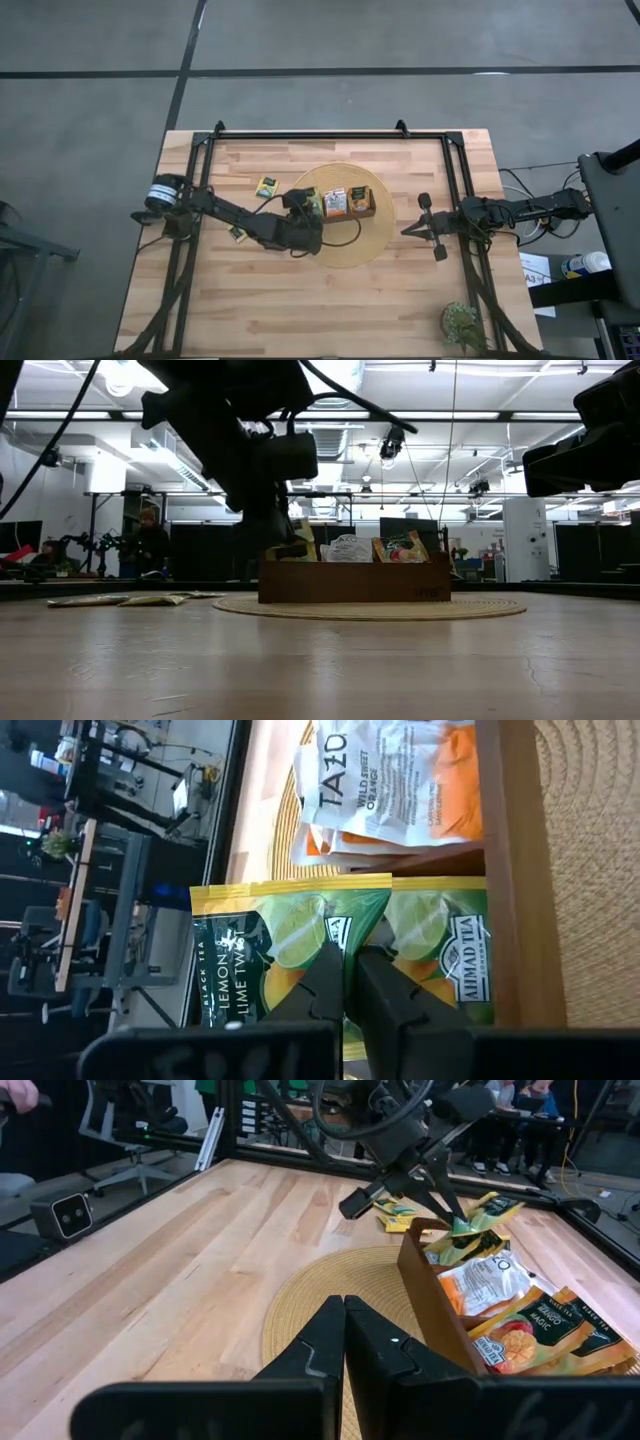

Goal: Pick & Place Tea
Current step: Put the yellow tea bag into the left section of the wooden organizer

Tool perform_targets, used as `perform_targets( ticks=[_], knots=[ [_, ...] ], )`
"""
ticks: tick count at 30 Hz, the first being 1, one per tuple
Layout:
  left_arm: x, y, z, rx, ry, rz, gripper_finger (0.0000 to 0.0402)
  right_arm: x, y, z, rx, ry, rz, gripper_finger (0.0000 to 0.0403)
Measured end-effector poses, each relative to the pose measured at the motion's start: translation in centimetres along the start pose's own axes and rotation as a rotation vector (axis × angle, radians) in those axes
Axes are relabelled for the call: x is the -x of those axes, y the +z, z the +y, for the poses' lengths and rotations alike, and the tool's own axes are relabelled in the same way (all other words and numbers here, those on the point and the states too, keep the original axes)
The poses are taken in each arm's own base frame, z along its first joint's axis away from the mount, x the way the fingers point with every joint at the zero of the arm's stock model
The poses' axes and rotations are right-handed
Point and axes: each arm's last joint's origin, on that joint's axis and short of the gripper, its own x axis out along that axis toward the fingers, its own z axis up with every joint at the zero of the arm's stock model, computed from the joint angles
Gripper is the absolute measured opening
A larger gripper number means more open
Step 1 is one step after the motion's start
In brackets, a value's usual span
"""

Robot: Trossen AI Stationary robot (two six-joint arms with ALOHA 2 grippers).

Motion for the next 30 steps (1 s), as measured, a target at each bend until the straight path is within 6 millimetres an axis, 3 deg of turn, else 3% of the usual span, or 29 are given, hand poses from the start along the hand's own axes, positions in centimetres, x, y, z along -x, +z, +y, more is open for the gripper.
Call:
perform_targets(
  ticks=[13, 19, 30],
  knots=[
    [-1.6, -0.1, -1.7, -0.076, -0.041, -0.005, 0.0013, 0.0, 0.0, 0.0, 0.001, 0.0, 0.0, 0.0008],
    [-2.0, -0.2, -1.5, -0.07, 0.016, 0.013, 0.0017, 0.0, 0.0, 0.0, -0.001, 0.0, 0.001, 0.0008],
    [-2.0, -0.1, -1.4, -0.067, 0.023, 0.012, 0.0055, 0.0, 0.0, 0.0, 0.001, 0.0, 0.0, 0.0009]
  ],
)
